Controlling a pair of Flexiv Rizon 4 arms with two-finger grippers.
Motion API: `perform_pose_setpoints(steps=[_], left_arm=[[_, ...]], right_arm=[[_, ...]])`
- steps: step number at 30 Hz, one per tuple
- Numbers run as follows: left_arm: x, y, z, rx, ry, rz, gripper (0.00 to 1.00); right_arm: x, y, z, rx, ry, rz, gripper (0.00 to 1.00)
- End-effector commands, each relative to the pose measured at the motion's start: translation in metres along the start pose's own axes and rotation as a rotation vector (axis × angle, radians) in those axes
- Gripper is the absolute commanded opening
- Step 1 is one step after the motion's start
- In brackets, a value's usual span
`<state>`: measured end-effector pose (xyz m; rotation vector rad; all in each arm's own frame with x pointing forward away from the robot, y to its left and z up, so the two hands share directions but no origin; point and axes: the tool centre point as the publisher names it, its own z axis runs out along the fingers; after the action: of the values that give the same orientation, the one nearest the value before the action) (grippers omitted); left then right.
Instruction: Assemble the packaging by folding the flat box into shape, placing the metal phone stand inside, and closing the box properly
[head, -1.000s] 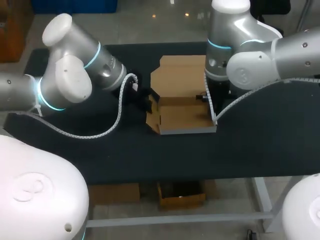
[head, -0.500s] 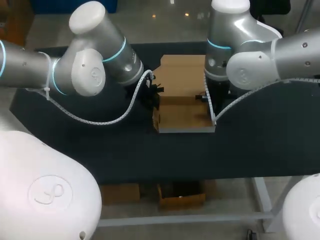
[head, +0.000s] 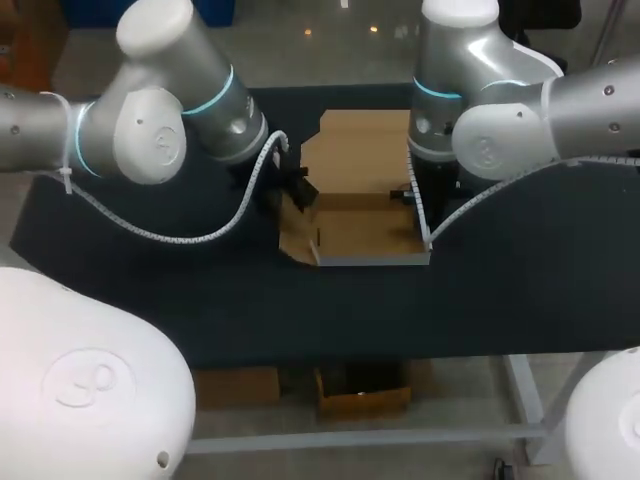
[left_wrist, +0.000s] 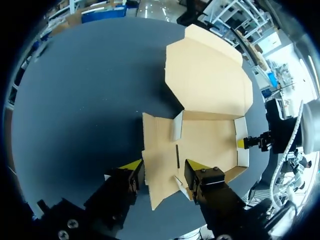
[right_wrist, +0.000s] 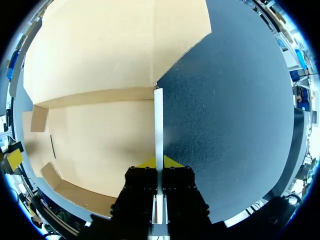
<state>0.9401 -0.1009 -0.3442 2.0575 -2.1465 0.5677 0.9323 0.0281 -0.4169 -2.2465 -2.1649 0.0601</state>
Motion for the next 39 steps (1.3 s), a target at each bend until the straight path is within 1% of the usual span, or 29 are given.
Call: perform_pose_setpoints(steps=[1,5,9,14,18,20,27,29,33,34,35,39], left_arm=[[-0.023,-0.005,-0.008,-0.033,0.107,-0.004,0.50],[-0.036,-0.007,-0.009,-0.066,0.170,-0.002,0.50],[-0.047,-0.009,-0.006,-0.089,0.213,-0.005,0.47],[-0.056,-0.010,0.002,-0.117,0.259,-0.009,0.46],[-0.062,-0.011,0.009,-0.137,0.296,-0.015,0.41],[-0.064,-0.010,0.011,-0.147,0.319,-0.020,0.41],[-0.060,-0.005,0.023,-0.163,0.367,-0.018,0.40],[-0.058,-0.003,0.026,-0.165,0.393,-0.016,0.39],[-0.054,0.000,0.030,-0.173,0.428,-0.007,0.35],[-0.053,0.001,0.030,-0.174,0.432,-0.007,0.30],[-0.052,0.001,0.031,-0.175,0.435,-0.005,0.29],[-0.047,0.004,0.034,-0.183,0.451,0.002,0.29]], right_arm=[[0.001,0.000,0.000,0.002,-0.002,-0.001,0.00],[0.001,0.000,0.000,0.002,-0.002,-0.001,0.00],[0.001,0.000,0.000,0.002,-0.002,-0.001,0.00],[0.001,0.000,0.000,0.002,-0.002,-0.001,0.00],[0.001,0.000,0.000,0.002,-0.002,-0.001,0.00],[0.001,0.000,0.000,0.002,-0.002,-0.001,0.00],[0.001,0.000,0.000,0.002,-0.002,-0.001,0.00],[0.001,0.000,0.000,0.002,-0.002,-0.001,0.00],[0.001,0.000,0.000,0.002,-0.002,-0.001,0.00],[0.001,0.000,0.000,0.002,-0.002,-0.001,0.00],[0.001,0.000,0.000,0.002,-0.002,-0.001,0.00],[0.001,0.000,0.000,0.002,-0.002,-0.001,0.00]])
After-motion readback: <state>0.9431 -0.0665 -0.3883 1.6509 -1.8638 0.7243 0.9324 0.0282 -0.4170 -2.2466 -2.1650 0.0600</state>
